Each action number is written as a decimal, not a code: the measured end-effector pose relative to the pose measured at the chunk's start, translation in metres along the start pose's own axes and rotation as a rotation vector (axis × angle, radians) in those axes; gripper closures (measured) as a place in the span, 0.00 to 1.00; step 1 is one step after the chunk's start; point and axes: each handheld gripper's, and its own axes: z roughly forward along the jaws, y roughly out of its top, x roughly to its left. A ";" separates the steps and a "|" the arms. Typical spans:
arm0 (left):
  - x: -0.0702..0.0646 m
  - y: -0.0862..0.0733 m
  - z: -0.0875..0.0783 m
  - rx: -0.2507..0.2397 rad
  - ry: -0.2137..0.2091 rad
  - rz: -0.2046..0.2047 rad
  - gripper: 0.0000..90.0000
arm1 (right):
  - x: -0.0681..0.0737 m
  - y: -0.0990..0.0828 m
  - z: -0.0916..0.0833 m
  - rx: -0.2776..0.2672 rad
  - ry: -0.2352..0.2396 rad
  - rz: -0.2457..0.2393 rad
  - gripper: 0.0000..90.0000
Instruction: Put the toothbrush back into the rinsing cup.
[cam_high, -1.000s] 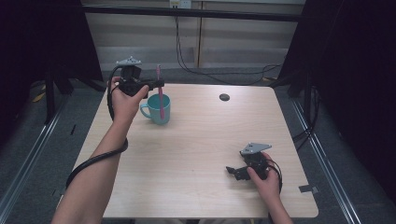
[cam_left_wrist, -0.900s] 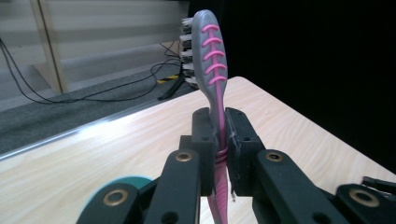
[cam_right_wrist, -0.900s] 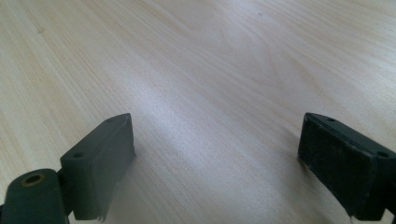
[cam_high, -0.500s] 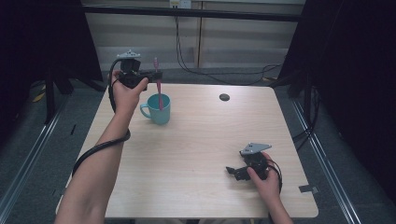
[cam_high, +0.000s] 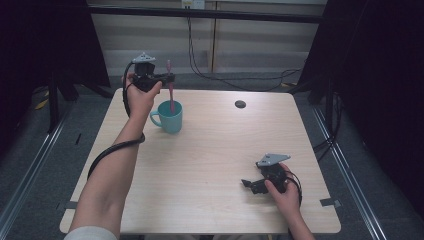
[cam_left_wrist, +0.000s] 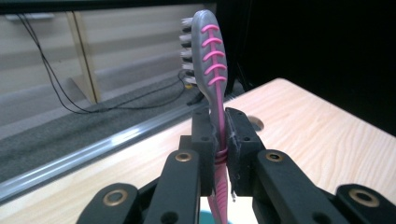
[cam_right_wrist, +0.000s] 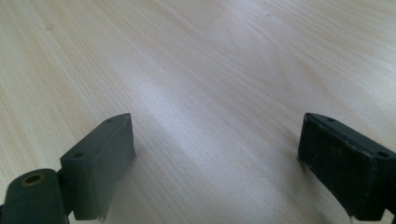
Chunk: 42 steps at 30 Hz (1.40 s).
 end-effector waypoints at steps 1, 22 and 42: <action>0.000 -0.004 0.002 0.006 0.007 -0.001 0.93 | 0.000 0.000 0.000 0.000 0.000 0.000 0.11; -0.018 -0.062 -0.004 0.079 0.075 -0.089 0.38 | 0.003 0.000 -0.001 0.004 0.013 -0.012 0.11; -0.058 -0.120 -0.051 0.122 0.051 -0.080 0.23 | 0.003 -0.001 -0.001 0.004 0.017 -0.019 0.11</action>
